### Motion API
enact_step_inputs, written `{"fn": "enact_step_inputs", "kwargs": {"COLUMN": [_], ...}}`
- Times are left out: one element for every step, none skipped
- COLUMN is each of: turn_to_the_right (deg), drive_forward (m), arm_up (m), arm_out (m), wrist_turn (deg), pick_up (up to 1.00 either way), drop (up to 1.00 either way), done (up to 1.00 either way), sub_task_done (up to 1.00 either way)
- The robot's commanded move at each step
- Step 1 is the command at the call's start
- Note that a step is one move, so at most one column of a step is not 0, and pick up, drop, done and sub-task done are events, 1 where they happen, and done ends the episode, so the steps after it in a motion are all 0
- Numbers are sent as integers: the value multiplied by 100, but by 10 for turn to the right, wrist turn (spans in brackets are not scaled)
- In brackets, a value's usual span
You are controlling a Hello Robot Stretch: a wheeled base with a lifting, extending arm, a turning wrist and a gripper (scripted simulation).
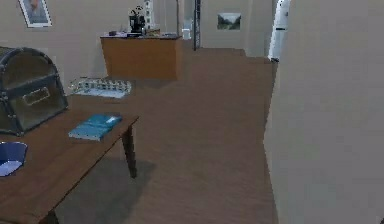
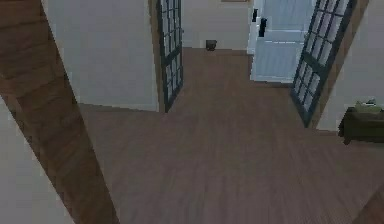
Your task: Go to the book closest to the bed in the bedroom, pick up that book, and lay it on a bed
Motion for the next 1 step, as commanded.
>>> {"fn": "enact_step_inputs", "kwargs": {"turn_to_the_right": [0], "drive_forward": [100], "arm_up": [0], "arm_out": [0], "wrist_turn": [0], "pick_up": [0], "drop": [0], "done": [0], "sub_task_done": [0]}}
